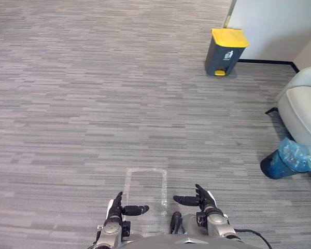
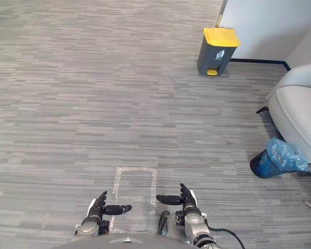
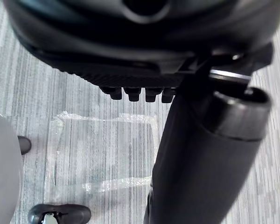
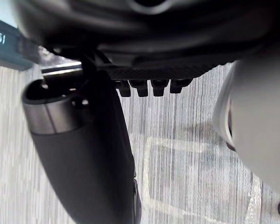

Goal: Organize the slippers on the shoe rack

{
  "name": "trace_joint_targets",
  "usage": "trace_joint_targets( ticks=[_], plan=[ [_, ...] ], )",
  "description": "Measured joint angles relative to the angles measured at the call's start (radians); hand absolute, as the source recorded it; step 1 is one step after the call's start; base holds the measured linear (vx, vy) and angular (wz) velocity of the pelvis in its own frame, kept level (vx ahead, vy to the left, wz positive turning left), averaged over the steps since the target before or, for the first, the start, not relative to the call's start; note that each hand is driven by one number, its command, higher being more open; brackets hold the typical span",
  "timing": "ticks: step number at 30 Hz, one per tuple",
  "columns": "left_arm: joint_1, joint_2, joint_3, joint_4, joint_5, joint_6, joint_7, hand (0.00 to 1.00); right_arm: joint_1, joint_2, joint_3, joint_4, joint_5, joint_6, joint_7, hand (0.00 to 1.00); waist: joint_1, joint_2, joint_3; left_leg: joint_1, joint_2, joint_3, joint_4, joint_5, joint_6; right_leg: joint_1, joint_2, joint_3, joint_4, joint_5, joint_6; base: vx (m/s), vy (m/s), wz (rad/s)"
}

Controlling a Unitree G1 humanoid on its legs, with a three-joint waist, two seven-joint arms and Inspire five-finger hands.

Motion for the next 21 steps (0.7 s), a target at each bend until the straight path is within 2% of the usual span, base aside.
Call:
trace_joint_targets(
  ticks=[1, 2, 3, 4, 6, 7, 8, 9, 10, 11, 12, 13, 14, 15, 16, 17, 19, 20, 21],
  plan=[
    [0.0, -0.003, 0.016, -0.011, 0.008, 0.0, -0.004, 1.0, 0.009, 0.002, -0.004, -0.009, 0.0, 0.0, -0.001, 1.0, -0.004, 0.0, -0.001, -0.053, 0.007, -0.006, 0.125, 0.005, -0.01, 0.028, 0.008, -0.003, -0.03, 0.003, 0.009, 0.19, -0.055, 0.0],
    [0.001, -0.007, 0.022, -0.017, 0.008, 0.0, -0.006, 1.0, 0.018, 0.001, -0.004, -0.016, 0.001, 0.001, -0.001, 1.0, -0.004, 0.004, 0.0, -0.078, 0.014, -0.006, 0.185, 0.012, -0.022, 0.039, 0.014, -0.002, -0.041, 0.002, 0.008, 0.21, -0.064, -0.02],
    [0.005, -0.021, 0.044, -0.038, 0.009, -0.001, -0.008, 1.0, 0.032, -0.003, 0.004, -0.045, 0.001, 0.001, -0.001, 1.0, -0.004, 0.022, -0.001, -0.168, 0.055, -0.004, 0.408, 0.071, -0.076, 0.087, 0.044, 0.008, -0.081, 0.003, 0.002, 0.17, -0.017, -0.37],
    [0.016, -0.028, 0.069, -0.053, 0.009, -0.001, -0.008, 1.0, 0.043, -0.002, 0.016, -0.054, 0.002, 0.001, -0.002, 1.0, 0.016, 0.031, 0.0, -0.239, 0.098, 0.003, 0.57, 0.057, -0.063, 0.121, 0.067, 0.043, -0.094, -0.003, -0.013, 0.24, 0.037, -0.52],
    [0.028, -0.031, 0.09, -0.059, 0.008, -0.002, -0.006, 1.0, 0.046, 0.006, 0.018, -0.053, 0.003, 0.005, -0.003, 1.0, 0.025, 0.039, -0.007, -0.282, 0.107, 0.011, 0.595, -0.01, -0.041, 0.144, 0.072, 0.085, -0.092, -0.007, -0.011, 0.24, 0.086, -0.87],
    [0.033, -0.033, 0.106, -0.067, -0.001, -0.002, 0.0, 1.0, 0.044, 0.014, 0.016, -0.053, 0.003, 0.004, -0.005, 1.0, 0.032, 0.029, -0.004, -0.309, 0.087, 0.0, 0.516, -0.057, -0.017, 0.156, 0.064, 0.138, -0.094, -0.008, -0.009, 0.32, 0.187, -1.52],
    [0.033, -0.033, 0.105, -0.069, -0.003, -0.003, 0.005, 1.0, 0.043, 0.022, 0.007, -0.052, 0.003, 0.004, -0.009, 1.0, 0.043, 0.023, -0.002, -0.326, 0.041, -0.071, 0.36, -0.09, -0.015, 0.155, 0.046, 0.208, -0.086, -0.006, -0.002, 0.32, 0.218, -1.33],
    [0.032, -0.032, 0.105, -0.069, -0.003, -0.003, 0.005, 1.0, 0.042, 0.024, 0.003, -0.052, 0.003, 0.004, -0.009, 1.0, 0.043, 0.022, -0.001, -0.328, 0.033, -0.09, 0.332, -0.092, -0.017, 0.155, 0.043, 0.217, -0.085, -0.006, 0.003, 0.3, 0.281, -1.39],
    [0.031, -0.032, 0.104, -0.068, -0.004, -0.003, 0.006, 1.0, 0.044, 0.029, -0.009, -0.048, 0.004, 0.005, -0.011, 1.0, 0.045, 0.02, 0.0, -0.328, -0.005, -0.195, 0.21, -0.092, -0.02, 0.155, 0.031, 0.271, -0.079, -0.012, 0.021, 0.19, 0.226, -0.99],
    [0.032, -0.032, 0.103, -0.068, -0.004, -0.004, 0.007, 1.0, 0.045, 0.029, -0.017, -0.044, 0.004, 0.005, -0.01, 1.0, 0.045, 0.022, -0.001, -0.325, -0.019, -0.25, 0.151, -0.086, -0.024, 0.155, 0.027, 0.302, -0.074, -0.017, 0.034, 0.25, 0.309, -1.41],
    [0.036, -0.039, 0.094, -0.062, -0.004, -0.004, 0.008, 1.0, 0.05, 0.021, -0.026, -0.042, 0.004, 0.007, -0.011, 1.0, 0.045, 0.042, -0.012, -0.311, -0.023, -0.338, 0.039, -0.013, -0.03, 0.153, 0.031, 0.35, -0.066, -0.03, 0.064, 0.26, 0.35, -1.24],
    [0.034, -0.043, 0.09, -0.046, -0.006, -0.003, 0.003, 1.0, 0.052, 0.006, -0.035, -0.033, 0.004, 0.008, -0.011, 1.0, 0.043, 0.061, -0.022, -0.309, -0.014, -0.345, 0.026, 0.052, -0.059, 0.154, 0.041, 0.389, -0.06, -0.048, 0.094, 0.26, 0.357, -1.14],
    [0.029, -0.029, 0.089, -0.036, -0.005, -0.003, 0.002, 1.0, 0.049, 0.015, -0.041, -0.03, 0.004, 0.011, -0.011, 1.0, 0.043, 0.041, -0.028, -0.297, -0.029, -0.317, 0.026, 0.047, -0.051, 0.153, 0.019, 0.409, -0.051, -0.05, 0.102, 0.27, 0.392, -0.98],
    [0.032, -0.009, 0.089, -0.035, -0.005, -0.003, 0.005, 1.0, 0.063, 0.033, -0.048, -0.032, 0.003, 0.01, -0.01, 1.0, 0.043, 0.004, -0.042, -0.27, -0.052, -0.264, 0.005, 0.036, -0.028, 0.146, -0.02, 0.434, -0.037, -0.061, 0.119, 0.2, 0.296, -0.67],
    [0.033, -0.006, 0.089, -0.035, -0.005, -0.003, 0.005, 1.0, 0.066, 0.036, -0.048, -0.033, 0.003, 0.01, -0.01, 1.0, 0.043, -0.002, -0.046, -0.267, -0.058, -0.253, 0.005, 0.034, -0.023, 0.144, -0.026, 0.44, -0.035, -0.063, 0.122, 0.23, 0.38, -0.93],
    [0.032, 0.002, 0.087, -0.028, -0.005, -0.003, 0.003, 1.0, 0.076, 0.045, -0.048, -0.039, 0.003, 0.009, -0.009, 1.0, 0.046, -0.018, -0.056, -0.24, -0.075, -0.195, -0.001, 0.015, 0.007, 0.128, -0.05, 0.481, -0.004, -0.067, 0.133, 0.12, 0.211, -0.74],
    [0.03, 0.003, 0.072, -0.026, -0.006, -0.003, 0.006, 1.0, 0.075, 0.05, -0.045, -0.037, 0.003, 0.009, -0.008, 1.0, 0.054, -0.018, -0.051, -0.2, -0.078, -0.119, -0.029, 0.008, 0.024, 0.088, -0.062, 0.499, 0.059, -0.062, 0.147, 0.1, 0.233, -1.25],
    [0.029, -0.001, 0.068, -0.027, -0.005, -0.003, 0.006, 1.0, 0.069, 0.049, -0.033, -0.036, 0.002, 0.01, -0.004, 1.0, 0.059, -0.014, -0.047, -0.166, -0.074, -0.047, -0.067, 0.014, 0.035, 0.042, -0.078, 0.435, 0.104, -0.051, 0.163, 0.09, 0.238, -1.15],
    [0.029, -0.001, 0.068, -0.027, -0.005, -0.003, 0.006, 1.0, 0.069, 0.049, -0.033, -0.036, 0.002, 0.01, -0.004, 1.0, 0.059, -0.013, -0.047, -0.165, -0.074, -0.046, -0.067, 0.014, 0.035, 0.041, -0.079, 0.433, 0.105, -0.051, 0.163, 0.09, 0.196, -1.6]
  ],
)
